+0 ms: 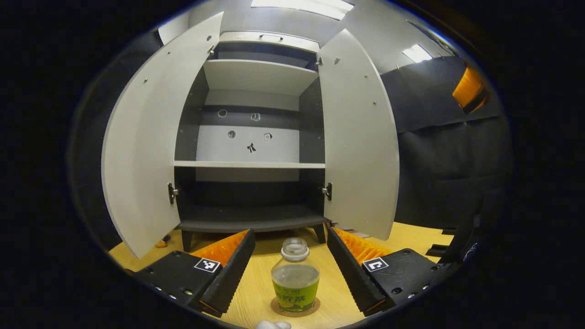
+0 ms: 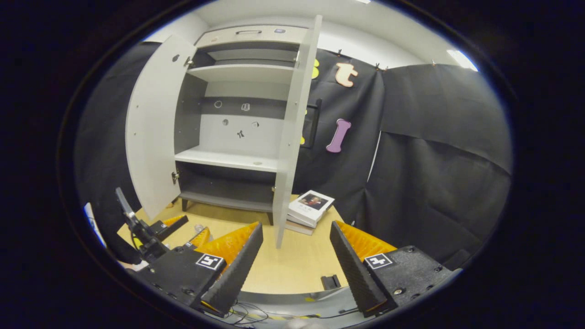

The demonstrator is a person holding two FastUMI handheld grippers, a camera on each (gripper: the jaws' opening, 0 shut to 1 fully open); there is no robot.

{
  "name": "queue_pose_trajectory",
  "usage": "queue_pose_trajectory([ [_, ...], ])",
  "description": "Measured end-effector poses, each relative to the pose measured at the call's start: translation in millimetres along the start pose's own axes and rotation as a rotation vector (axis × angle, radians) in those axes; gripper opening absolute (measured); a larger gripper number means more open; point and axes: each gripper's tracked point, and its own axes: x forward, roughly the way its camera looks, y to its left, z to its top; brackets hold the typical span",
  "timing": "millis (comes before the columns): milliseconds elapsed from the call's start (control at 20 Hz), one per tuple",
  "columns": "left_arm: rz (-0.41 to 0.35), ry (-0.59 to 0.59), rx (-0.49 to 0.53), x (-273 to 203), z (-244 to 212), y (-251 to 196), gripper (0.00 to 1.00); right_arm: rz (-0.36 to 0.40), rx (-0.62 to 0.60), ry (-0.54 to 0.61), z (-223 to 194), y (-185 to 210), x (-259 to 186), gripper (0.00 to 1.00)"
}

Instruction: Grasp the bottle in the cabinet with the left hand and place it on the coaster, then close the right door with the right hand and the left door with the left hand.

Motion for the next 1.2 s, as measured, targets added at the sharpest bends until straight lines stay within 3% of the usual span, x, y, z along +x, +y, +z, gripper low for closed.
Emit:
queue_pose_trajectory([
  [300, 0.082, -0.043, 0.005, -29, 109, 35, 0.97, -0.007, 0.058, -0.097, 32, -19, 9, 0.97],
  [500, 0.192, -0.006, 0.027, -61, 150, 78, 0.97, 0.000, 0.085, -0.157, 60, -42, 31, 0.97],
  [750, 0.371, 0.033, 0.116, -106, 175, 122, 0.97, 0.033, 0.147, -0.200, 90, -80, 80, 0.97],
  [1000, 0.471, 0.071, 0.104, -140, 187, 116, 0.96, 0.099, 0.196, -0.230, 131, -121, 137, 0.95],
  [1200, 0.559, 0.100, 0.083, -158, 189, 110, 0.96, 0.195, 0.196, -0.249, 155, -124, 178, 0.97],
])
